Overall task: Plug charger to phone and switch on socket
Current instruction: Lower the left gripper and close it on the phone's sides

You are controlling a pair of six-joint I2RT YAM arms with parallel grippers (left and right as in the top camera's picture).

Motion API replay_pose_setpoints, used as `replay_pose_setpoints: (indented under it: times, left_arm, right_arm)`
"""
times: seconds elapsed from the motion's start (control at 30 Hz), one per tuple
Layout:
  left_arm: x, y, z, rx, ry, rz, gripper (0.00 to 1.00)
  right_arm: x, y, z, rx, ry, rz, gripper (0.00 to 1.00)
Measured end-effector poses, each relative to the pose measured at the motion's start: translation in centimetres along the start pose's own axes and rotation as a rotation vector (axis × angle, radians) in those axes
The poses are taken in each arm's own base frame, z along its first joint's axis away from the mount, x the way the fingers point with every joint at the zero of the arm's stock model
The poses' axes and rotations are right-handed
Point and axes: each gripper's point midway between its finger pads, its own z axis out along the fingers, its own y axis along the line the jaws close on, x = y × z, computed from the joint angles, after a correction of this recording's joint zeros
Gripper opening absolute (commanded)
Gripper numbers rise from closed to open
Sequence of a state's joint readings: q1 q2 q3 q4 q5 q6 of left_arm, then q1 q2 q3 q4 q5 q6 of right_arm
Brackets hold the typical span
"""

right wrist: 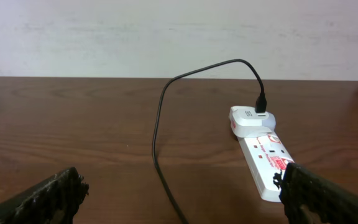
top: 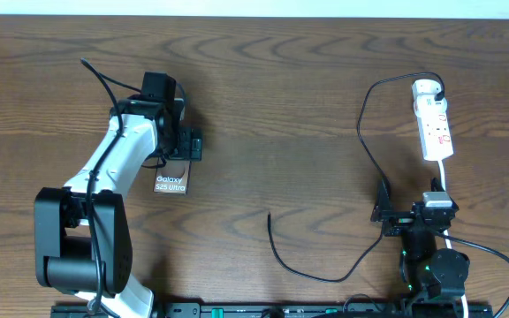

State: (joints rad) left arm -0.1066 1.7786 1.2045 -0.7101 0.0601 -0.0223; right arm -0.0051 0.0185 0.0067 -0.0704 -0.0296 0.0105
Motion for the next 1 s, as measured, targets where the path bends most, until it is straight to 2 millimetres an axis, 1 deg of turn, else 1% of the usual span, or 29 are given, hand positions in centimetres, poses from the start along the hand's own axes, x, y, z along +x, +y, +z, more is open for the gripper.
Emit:
replay_pose_setpoints:
  times: [0.33, 0.73, 0.83, 0.93, 1.0]
  left_arm:
    - [-0.2, 0.2, 0.0, -0.010, -0.009, 0.001, 0.98]
    - [0.2, 0.2, 0.0, -0.012, 0.007, 0.053, 0.98]
    - [0.5, 0.2, 0.8, -0.013, 0.032, 0.054, 0.98]
    - [1.5, 0.3, 2.7, -0.017, 0.095, 0.054, 0.98]
    - [1.9, 0.4, 3.4, -0.019, 0.119, 0.053, 0.98]
  right_arm:
    - [0.0, 0.0, 0.0, 0.000, 0.000, 0.000, 0.99]
    - [0.0, 0.0, 0.0, 0.000, 0.000, 0.000, 0.99]
    - [0.0, 0.0, 0.0, 0.000, 0.000, 0.000, 0.99]
    - [0.0, 0.0, 0.0, 0.000, 0.000, 0.000, 0.99]
    - [0.0, 0.0, 0.0, 0.000, 0.000, 0.000, 0.99]
